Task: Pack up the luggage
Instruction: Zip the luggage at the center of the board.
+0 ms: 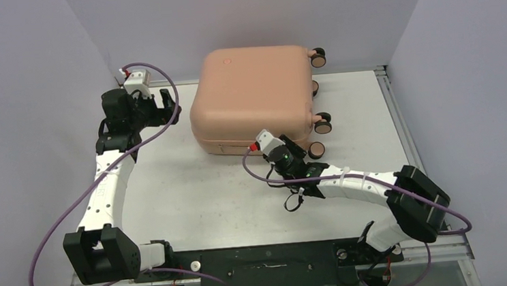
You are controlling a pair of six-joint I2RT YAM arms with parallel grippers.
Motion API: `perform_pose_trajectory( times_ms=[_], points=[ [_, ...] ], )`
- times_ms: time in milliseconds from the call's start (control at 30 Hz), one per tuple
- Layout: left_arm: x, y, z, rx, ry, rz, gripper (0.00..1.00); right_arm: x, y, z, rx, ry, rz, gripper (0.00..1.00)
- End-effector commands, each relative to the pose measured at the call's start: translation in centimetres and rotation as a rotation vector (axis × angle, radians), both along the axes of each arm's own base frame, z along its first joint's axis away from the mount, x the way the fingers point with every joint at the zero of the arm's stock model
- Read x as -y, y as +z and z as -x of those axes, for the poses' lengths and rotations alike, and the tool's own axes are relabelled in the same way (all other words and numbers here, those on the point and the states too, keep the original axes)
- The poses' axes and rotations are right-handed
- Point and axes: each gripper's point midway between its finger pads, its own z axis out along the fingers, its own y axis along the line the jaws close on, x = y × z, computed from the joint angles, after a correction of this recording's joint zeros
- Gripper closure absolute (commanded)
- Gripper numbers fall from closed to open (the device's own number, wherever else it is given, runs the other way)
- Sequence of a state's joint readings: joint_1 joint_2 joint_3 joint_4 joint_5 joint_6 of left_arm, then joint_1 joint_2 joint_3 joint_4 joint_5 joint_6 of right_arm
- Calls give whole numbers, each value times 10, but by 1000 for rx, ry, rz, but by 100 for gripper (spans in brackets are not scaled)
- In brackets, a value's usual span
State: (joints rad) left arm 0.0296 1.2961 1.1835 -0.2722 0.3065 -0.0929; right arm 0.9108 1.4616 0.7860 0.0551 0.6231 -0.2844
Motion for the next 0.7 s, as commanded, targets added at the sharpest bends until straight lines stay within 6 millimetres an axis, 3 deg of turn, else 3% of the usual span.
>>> perform_pose_trajectory(
  times_ms=[0,233,333,533,667],
  points=[
    [1,28,-1,95,-13,14,4,27,33,-8,68,-83,-87,60],
    [2,28,-4,91,-16,26,4,13,22,-1,-23,-15,-137,53],
    [1,29,-2,95,-15,24,4,-16,8,16,-153,134,-197,50],
    [-1,25,-1,92,-15,22,4,-55,11,44,-274,342,-263,50],
    [-2,25,-1,90,-13,28,4,-60,0,33,-277,310,-173,48]
  ],
)
